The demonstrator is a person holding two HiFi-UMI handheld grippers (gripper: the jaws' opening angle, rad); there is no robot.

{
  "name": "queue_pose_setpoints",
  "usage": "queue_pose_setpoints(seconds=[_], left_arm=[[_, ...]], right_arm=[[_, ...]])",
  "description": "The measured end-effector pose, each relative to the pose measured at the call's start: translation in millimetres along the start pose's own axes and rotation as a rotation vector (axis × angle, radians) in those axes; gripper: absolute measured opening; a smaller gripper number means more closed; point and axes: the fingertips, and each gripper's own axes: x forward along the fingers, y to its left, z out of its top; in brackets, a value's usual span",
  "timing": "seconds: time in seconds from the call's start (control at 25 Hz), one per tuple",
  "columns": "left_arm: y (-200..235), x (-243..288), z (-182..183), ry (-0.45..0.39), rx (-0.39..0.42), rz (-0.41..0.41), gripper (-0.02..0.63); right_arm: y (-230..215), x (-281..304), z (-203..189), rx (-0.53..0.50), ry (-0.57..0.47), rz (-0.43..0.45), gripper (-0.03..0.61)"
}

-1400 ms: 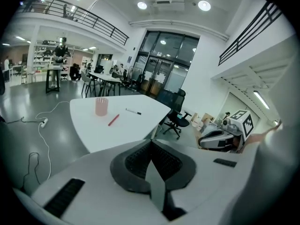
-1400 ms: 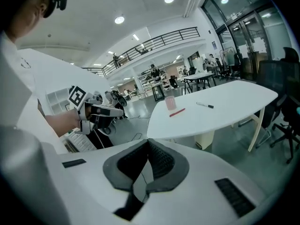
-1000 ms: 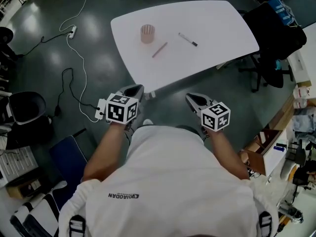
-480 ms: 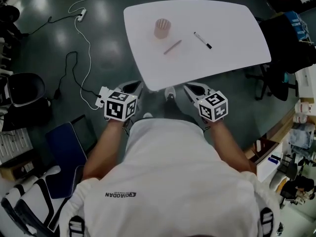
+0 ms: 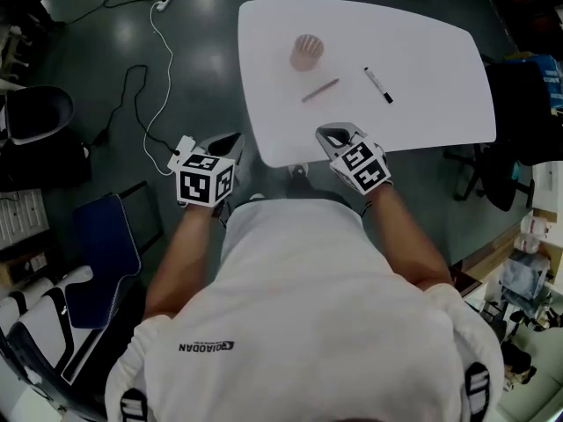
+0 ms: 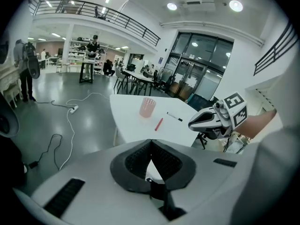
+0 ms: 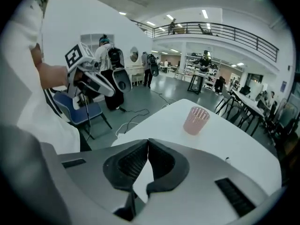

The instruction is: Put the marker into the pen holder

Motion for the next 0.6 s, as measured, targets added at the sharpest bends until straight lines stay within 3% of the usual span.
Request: queue_pose_setpoints(seconds=[0.28, 0.6], left_arm=[[6.3, 15.0, 9.1, 0.014, -0.047, 0.06, 0.026], [18.9, 27.5, -0.4, 0.059, -0.124, 0.135, 0.026]], right_arm=[[-45.3, 50.0, -12.1, -0.111, 0.095, 0.069, 0.023], [-80.8, 109.1, -34.4, -0.367, 0.217, 0.106, 0.052]])
